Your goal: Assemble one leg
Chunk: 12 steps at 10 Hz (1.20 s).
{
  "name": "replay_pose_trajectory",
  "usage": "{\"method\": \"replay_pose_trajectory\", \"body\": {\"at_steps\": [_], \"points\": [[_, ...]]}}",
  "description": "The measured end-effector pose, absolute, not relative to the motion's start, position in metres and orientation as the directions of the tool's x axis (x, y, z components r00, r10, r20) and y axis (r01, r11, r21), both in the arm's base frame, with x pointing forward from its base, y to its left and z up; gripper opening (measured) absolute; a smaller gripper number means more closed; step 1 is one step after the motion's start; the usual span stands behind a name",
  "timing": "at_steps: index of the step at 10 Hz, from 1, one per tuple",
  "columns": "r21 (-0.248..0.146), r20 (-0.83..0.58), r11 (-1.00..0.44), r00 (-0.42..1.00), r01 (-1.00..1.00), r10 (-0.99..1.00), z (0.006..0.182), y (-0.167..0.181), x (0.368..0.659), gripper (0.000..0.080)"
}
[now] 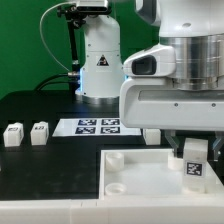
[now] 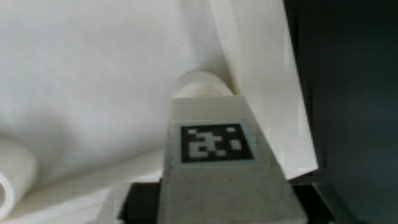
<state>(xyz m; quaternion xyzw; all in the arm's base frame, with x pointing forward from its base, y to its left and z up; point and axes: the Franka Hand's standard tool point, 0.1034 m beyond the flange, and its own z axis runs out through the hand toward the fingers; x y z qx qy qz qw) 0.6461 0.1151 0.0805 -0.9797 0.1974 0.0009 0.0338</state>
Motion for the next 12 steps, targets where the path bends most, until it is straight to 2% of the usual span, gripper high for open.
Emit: {"method": "replay_pose_trajectory", "body": {"at_steps": [1, 2, 4, 5, 7, 9, 10, 11, 12], "points": [[-0.064, -0.022, -0.849, 0.851, -0.525, -0.524, 0.0803, 0.1143, 0.6458, 0.0294], [-0.062, -0.02, -0.713, 0.715, -0.699, -0.699, 0.0801, 0.1139, 0.6436, 0.0294], [-0.048, -0.027, -0.403, 0.405, -0.914, -0.914, 0.0788, 0.117, 0.6408, 0.0294], [-0.054, -0.032, -0.274, 0.275, -0.96, -0.961, 0.0786, 0.1179, 0.6395, 0.0294], [-0.05, -0.05, -0.176, 0.179, -0.983, -0.983, 0.0784, 0.1204, 0.6385, 0.0294], [-0.053, -0.044, -0.272, 0.274, -0.961, -0.961, 0.0775, 0.1203, 0.6383, 0.0294], [-0.048, -0.029, -0.502, 0.503, -0.864, -0.864, 0.075, 0.1183, 0.6398, 0.0467], [-0.056, -0.014, -0.7, 0.701, -0.712, -0.713, 0.0743, 0.1176, 0.6424, 0.0585], [-0.059, -0.013, -0.736, 0.738, -0.674, -0.675, 0.0743, 0.1182, 0.6424, 0.0585]]}}
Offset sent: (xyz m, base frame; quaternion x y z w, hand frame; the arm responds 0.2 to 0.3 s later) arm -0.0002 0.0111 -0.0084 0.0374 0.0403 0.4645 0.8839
